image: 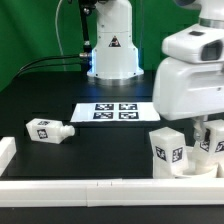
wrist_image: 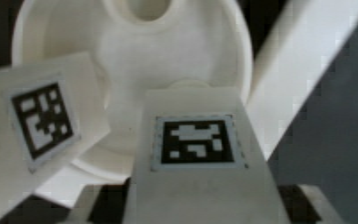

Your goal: Assemble stool

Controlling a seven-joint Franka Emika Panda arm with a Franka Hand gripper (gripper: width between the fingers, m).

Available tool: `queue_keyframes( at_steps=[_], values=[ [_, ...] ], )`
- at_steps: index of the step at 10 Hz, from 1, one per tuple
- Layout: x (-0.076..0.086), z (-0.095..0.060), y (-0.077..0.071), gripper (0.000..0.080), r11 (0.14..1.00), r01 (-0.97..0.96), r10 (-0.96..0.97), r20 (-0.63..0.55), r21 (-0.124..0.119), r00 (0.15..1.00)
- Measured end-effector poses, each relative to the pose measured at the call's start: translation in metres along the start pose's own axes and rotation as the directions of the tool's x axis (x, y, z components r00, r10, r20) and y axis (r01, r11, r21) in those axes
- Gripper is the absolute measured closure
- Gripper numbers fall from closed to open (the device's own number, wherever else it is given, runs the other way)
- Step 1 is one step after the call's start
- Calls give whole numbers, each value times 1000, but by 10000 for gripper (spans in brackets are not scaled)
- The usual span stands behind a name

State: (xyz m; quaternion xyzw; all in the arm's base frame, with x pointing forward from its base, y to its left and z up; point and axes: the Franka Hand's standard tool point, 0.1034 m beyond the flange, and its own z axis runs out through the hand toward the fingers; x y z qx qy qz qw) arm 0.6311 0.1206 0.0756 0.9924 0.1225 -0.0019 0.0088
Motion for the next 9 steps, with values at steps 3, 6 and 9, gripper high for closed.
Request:
queue_keyframes(
  at_steps=[3,6,9],
  values=[
    [0,1,-1,466,985,-170,170,-1,-1,985],
    [-1,2,2,466,738,-674,674,18,31,739],
    [-2,5,6,466,550,-833,833,28,56,552]
  ],
)
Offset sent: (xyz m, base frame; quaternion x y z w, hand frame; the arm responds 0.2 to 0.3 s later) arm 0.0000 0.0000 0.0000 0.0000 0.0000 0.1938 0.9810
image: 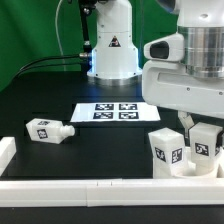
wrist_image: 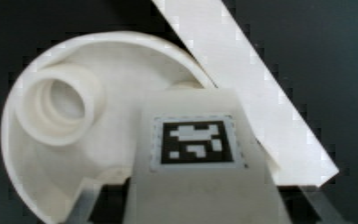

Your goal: Assemble stool

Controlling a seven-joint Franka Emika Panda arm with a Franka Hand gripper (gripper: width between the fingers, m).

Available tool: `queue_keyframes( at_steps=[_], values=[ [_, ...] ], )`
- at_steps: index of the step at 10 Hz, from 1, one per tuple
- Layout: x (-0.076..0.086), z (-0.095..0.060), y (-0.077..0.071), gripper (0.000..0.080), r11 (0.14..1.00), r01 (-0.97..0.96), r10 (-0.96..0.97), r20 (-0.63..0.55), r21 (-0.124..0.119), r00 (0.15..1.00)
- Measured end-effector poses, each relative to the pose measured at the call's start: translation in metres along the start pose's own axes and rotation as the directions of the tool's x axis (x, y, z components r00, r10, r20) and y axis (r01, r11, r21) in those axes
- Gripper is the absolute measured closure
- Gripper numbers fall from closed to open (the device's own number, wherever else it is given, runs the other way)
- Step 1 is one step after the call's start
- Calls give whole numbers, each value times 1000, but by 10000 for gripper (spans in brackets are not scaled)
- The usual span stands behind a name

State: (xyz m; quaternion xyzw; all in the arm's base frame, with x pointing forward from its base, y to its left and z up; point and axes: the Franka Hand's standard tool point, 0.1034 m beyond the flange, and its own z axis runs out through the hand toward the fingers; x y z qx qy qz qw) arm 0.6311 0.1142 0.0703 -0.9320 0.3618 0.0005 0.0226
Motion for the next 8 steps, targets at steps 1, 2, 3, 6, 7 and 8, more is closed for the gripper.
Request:
queue_keyframes(
  at_steps=[1,2,3,6,7,8],
  values=[
    [0,0,0,466,997,-71,71,0,-1,997],
    [0,1,1,466,990,-145,145,0,-1,990],
    [0,1,1,466,959,-284,284,4,3,959],
    [-1,1,1,465,650,-758,759,8,56,651],
    [0,1,2,465,596,-800,801,24,74,598],
    [0,1,2,465,599,-798,799,22,73,601]
  ],
)
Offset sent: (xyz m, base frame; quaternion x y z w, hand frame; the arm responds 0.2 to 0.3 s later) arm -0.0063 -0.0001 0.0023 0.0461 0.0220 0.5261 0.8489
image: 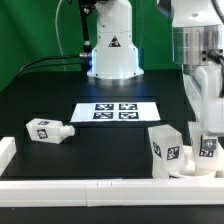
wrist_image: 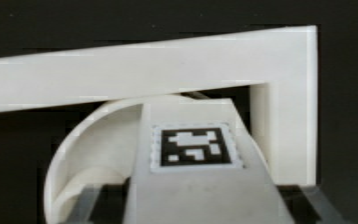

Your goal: Assemble stool

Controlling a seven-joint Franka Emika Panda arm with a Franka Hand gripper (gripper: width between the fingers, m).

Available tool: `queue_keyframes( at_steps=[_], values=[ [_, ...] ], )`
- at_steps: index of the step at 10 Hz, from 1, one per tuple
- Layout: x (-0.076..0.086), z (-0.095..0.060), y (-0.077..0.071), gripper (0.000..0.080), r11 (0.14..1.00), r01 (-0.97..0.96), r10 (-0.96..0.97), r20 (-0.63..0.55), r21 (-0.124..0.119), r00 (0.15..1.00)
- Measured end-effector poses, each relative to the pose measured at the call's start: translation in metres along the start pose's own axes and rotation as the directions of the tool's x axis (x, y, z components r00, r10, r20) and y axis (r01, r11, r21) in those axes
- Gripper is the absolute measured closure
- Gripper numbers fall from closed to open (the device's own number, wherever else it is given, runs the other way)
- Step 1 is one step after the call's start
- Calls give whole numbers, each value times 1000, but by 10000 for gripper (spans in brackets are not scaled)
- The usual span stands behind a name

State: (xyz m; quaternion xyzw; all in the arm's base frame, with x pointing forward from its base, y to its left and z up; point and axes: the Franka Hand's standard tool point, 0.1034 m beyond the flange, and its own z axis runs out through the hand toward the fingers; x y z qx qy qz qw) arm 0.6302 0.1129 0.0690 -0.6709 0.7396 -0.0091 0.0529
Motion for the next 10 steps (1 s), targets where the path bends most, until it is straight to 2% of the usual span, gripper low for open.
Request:
queue_keyframes(
  at_steps=[1,2,3,4,6,7,10],
  values=[
    [0,0,0,465,1000,11,-11,0,0,1000],
    [-1,0,3,240,997,77,-77,0,-18,997],
    [-4,-3,5,240,991,129,-129,9,-39,992],
    [-6,-9,5,166,986,162,-161,17,-33,987],
    [-11,-25,14,155,906,421,-419,41,-44,907],
    [-11,-31,13,151,821,570,-569,47,-31,821],
    [-10,-29,13,151,713,700,-699,51,-23,713]
  ],
)
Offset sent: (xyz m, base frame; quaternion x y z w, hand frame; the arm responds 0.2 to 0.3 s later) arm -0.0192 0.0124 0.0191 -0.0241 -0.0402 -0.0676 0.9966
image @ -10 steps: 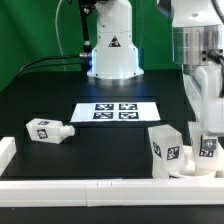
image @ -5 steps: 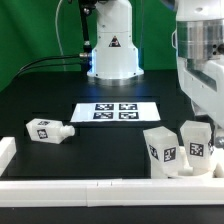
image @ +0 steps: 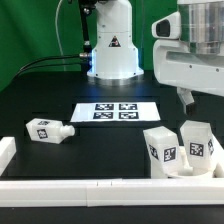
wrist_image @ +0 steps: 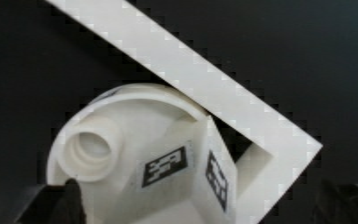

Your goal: Assemble stool

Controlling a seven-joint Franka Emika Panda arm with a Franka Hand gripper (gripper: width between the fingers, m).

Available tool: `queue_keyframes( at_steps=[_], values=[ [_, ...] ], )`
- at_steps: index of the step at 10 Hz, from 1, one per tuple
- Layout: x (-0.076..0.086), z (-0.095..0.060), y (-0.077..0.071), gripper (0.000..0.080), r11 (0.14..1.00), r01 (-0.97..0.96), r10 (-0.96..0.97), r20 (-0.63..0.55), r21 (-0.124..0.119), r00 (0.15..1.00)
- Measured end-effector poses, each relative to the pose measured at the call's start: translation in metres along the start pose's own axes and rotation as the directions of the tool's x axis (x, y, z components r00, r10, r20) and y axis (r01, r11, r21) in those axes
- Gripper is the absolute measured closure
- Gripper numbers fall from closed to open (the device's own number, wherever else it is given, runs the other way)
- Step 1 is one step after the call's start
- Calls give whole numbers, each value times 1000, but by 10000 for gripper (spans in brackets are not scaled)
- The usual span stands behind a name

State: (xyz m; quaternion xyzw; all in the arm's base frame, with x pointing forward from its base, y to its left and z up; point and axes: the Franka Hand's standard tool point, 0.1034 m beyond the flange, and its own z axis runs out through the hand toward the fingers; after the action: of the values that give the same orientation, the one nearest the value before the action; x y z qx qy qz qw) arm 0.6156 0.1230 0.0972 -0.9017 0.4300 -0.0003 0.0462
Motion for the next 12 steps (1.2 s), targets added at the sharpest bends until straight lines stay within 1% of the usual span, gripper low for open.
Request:
queue_keyframes(
  at_steps=[1,2,3,4,6,7,8,9,10,11,12],
  values=[
    [1,-2,0,151,988,153,-153,-1,-6,988],
    [4,-8,-4,151,931,365,-365,-5,-8,931],
    [11,-11,-4,151,792,610,-610,-10,-11,792],
    [12,-11,-3,151,729,684,-685,-5,-13,729],
    [13,-10,-2,151,644,765,-765,-4,-15,644],
    [14,-10,-2,151,615,789,-789,-3,-15,615],
    [14,-10,-1,151,482,876,-876,3,-27,482],
    [11,-7,-1,151,281,959,-959,22,-37,281],
    [8,-5,-2,151,110,993,-993,39,-46,112],
    [13,-8,-2,151,72,996,-997,21,-60,73],
    [15,-7,0,151,44,997,-999,28,-63,46]
  ],
)
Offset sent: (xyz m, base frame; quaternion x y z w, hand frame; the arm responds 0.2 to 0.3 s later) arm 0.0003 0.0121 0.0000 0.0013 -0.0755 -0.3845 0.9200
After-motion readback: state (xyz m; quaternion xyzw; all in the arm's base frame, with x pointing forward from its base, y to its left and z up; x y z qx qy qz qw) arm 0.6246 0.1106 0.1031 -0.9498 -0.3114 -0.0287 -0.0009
